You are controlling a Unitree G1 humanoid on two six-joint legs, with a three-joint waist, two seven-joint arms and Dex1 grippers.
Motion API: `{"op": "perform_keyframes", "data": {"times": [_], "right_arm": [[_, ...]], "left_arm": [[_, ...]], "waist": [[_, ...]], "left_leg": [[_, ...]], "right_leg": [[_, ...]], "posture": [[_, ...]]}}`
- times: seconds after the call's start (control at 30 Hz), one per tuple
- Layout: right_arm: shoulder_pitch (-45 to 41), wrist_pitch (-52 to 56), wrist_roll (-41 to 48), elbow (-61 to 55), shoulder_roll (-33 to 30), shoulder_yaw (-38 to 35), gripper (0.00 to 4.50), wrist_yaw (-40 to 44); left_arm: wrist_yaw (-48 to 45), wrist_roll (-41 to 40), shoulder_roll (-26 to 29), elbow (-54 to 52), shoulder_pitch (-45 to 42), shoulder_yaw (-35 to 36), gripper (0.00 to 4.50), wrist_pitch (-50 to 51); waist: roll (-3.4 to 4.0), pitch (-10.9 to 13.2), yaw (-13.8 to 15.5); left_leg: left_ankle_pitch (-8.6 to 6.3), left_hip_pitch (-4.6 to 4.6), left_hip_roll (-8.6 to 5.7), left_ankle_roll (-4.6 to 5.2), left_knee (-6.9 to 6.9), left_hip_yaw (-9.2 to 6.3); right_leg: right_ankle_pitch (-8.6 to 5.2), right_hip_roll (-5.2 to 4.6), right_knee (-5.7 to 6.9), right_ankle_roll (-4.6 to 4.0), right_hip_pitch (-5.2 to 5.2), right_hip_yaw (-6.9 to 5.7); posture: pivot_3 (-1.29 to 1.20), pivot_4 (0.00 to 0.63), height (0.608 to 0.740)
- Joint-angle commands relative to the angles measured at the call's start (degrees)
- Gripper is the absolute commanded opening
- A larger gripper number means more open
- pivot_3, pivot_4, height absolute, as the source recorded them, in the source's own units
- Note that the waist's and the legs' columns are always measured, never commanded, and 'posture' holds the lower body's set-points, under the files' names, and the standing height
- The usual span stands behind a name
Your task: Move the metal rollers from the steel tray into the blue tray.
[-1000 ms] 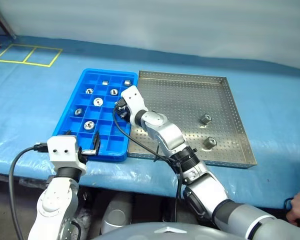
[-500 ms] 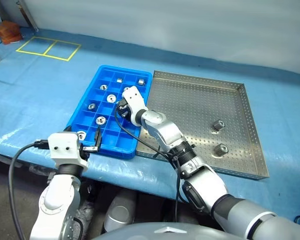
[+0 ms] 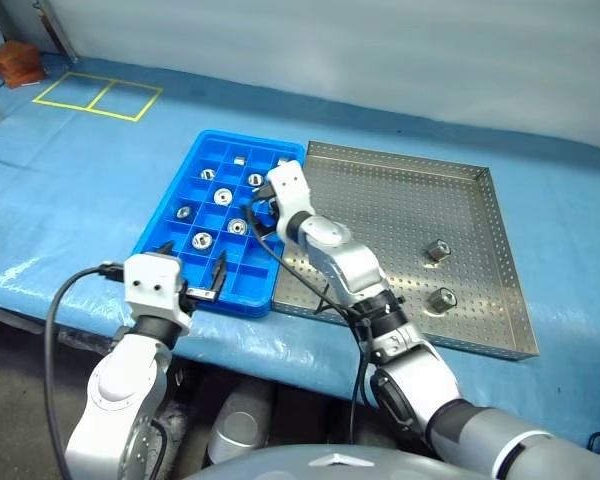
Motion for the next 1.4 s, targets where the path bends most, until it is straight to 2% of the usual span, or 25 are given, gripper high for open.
{"op": "perform_keyframes", "data": {"times": [0.03,0.13,0.33,0.5,0.87,1.4], "right_arm": [[3.86,4.78,-1.27,-10.20,-3.22,-5.39,4.48,-4.57],[8.12,8.52,-1.51,-16.37,-4.74,-9.19,4.48,-7.89],[12.54,11.58,-2.21,-21.05,-4.58,-13.46,4.48,-13.13],[13.40,10.57,-2.01,-18.85,-3.79,-16.17,4.48,-15.93],[13.14,9.77,0.14,-14.16,-2.19,-16.66,4.48,-14.89],[13.44,10.09,0.07,-13.93,-2.48,-15.71,4.48,-14.29]], "left_arm": [[-3.09,-1.47,1.31,1.95,-2.67,-2.59,4.50,0.25],[-6.03,-2.51,2.45,4.42,-5.83,-5.53,4.50,0.89],[-10.27,-2.74,4.53,8.23,-10.62,-10.47,4.50,0.47],[-12.18,-2.57,5.13,10.14,-12.20,-13.34,4.50,-0.59],[-10.41,-1.66,3.66,10.12,-10.24,-15.36,4.50,-0.86],[-9.23,-1.57,2.73,9.86,-10.82,-15.45,4.50,0.20]], "waist": [[0.02,-0.01,-1.29],[0.08,-0.02,-4.18],[0.20,0.01,-12.82],[0.22,0.02,-16.29],[0.23,0.02,-16.02],[0.23,0.02,-15.63]], "left_leg": [[0.00,0.01,0.00,0.00,0.02,-0.02],[0.00,0.03,-0.02,0.00,0.04,-0.05],[0.01,0.20,0.01,0.02,-0.01,-0.14],[0.01,0.36,0.09,0.03,-0.06,-0.08],[-0.01,0.46,0.13,0.10,-0.03,0.21],[-0.02,0.46,0.11,0.14,-0.02,0.25]], "right_leg": [[-0.01,-0.02,0.00,-0.02,0.03,-0.02],[-0.03,-0.02,-0.02,-0.06,0.09,-0.05],[0.24,0.02,0.12,-0.17,0.15,0.09],[0.24,0.14,0.21,-0.17,0.16,0.29],[0.23,0.02,0.18,0.31,0.18,0.71],[0.25,0.01,0.16,0.31,0.16,0.76]], "posture": [[0.22,0.150,0.740],[0.17,0.150,0.740],[0.08,0.150,0.740],[0.07,0.150,0.740],[0.12,0.150,0.740],[0.13,0.150,0.740]]}}
